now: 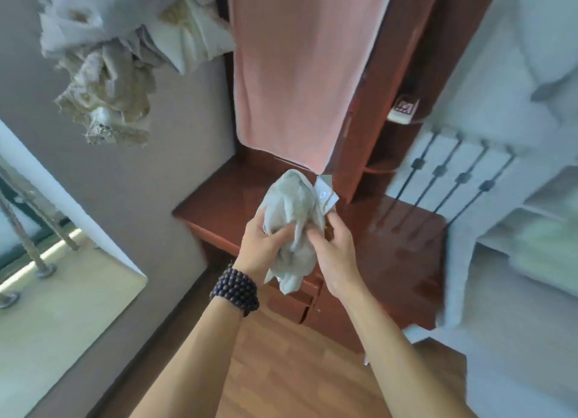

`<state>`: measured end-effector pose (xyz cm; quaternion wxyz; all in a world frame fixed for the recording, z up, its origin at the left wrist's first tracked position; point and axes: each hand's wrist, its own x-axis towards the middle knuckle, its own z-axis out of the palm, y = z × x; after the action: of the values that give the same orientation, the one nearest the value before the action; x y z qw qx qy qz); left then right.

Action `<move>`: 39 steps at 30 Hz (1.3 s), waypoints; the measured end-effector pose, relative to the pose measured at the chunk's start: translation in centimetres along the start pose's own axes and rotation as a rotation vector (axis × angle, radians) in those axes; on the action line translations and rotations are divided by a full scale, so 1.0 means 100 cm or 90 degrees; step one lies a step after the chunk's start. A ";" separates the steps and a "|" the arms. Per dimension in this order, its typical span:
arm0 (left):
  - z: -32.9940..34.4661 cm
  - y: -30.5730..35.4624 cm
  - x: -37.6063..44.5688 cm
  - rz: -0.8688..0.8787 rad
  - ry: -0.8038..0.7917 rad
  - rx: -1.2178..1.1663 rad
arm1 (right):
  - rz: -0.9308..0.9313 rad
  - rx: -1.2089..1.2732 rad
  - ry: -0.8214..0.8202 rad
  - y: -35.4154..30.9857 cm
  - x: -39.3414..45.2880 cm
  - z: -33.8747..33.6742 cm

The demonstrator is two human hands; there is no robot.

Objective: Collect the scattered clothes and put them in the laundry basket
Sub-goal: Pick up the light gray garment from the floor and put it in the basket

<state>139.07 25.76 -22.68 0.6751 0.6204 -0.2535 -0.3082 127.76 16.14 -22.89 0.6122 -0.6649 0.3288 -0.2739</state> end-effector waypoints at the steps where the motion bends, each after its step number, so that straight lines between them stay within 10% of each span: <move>1: 0.016 0.001 -0.003 0.006 -0.025 0.017 | -0.004 -0.004 0.023 -0.003 -0.008 -0.019; 20: 0.582 -0.080 -0.238 0.061 -0.522 0.130 | 0.075 0.078 0.612 0.085 -0.330 -0.548; 39: 0.898 -0.186 -0.340 -0.060 -0.762 0.170 | 0.247 0.111 0.860 0.189 -0.425 -0.816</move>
<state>48.96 -11.34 -30.68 0.3178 0.4292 -0.5974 -0.5983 36.28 -3.41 -31.85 0.3631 -0.2275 0.7260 -0.5379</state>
